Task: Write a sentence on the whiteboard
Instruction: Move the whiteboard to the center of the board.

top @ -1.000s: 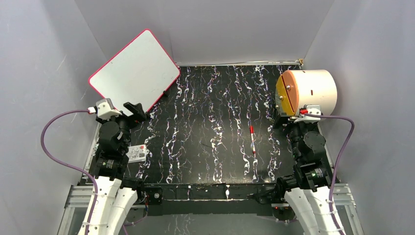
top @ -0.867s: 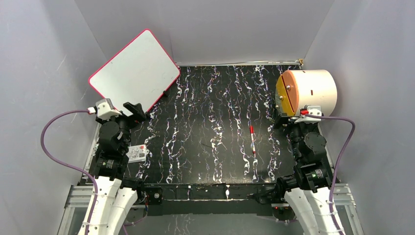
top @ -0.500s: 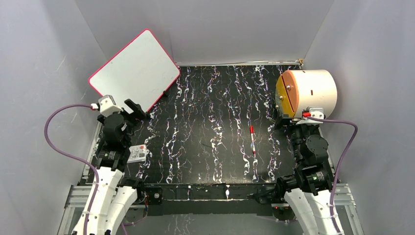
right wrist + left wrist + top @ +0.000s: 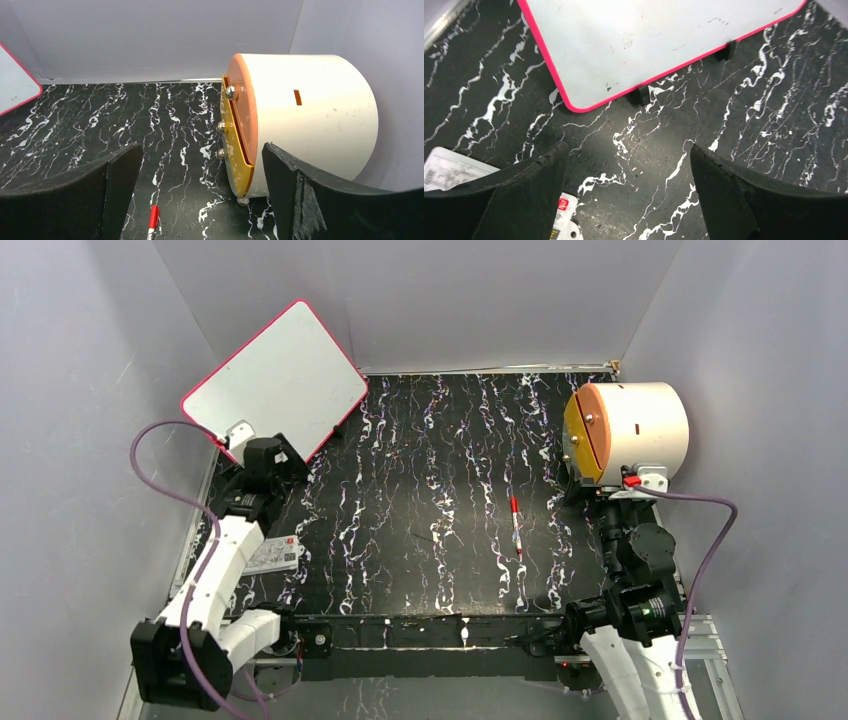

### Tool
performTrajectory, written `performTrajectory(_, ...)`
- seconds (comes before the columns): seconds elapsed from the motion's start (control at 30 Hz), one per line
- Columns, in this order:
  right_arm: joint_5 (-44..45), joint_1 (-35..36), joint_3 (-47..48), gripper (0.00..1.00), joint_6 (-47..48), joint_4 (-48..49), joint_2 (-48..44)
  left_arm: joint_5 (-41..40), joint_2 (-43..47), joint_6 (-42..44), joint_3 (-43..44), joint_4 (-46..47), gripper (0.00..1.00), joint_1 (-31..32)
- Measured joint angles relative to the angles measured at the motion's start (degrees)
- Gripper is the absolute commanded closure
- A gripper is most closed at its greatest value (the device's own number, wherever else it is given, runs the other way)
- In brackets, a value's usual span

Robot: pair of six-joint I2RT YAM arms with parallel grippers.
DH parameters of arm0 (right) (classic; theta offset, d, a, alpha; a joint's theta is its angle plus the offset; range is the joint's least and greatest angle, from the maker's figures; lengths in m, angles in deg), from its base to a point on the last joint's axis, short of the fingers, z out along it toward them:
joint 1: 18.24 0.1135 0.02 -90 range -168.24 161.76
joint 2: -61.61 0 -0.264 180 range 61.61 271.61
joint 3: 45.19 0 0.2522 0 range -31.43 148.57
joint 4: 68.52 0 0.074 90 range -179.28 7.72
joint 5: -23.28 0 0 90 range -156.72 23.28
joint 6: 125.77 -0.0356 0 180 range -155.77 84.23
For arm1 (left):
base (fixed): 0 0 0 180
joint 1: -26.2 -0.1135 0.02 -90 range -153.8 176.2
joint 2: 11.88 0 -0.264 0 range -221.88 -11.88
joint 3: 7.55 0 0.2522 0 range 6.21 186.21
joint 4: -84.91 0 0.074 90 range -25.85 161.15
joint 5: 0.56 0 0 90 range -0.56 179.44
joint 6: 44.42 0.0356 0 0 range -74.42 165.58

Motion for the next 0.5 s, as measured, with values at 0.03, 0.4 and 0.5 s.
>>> performTrajectory(0.03,0.00,0.00,0.00,0.01,0.00,-0.04,-0.20,0.02,-1.86,-0.85,0.55,-0.17,0.14,0.00)
performTrajectory(0.4,-0.48,0.00,0.00,0.01,-0.26,-0.15,-2.32,-0.13,-23.17,-10.14,7.45,1.20,0.26,0.59)
performTrajectory(0.5,-0.63,0.00,-0.02,0.01,-0.28,-0.13,-2.75,-1.07,-28.72,-11.30,9.27,1.90,0.27,1.33)
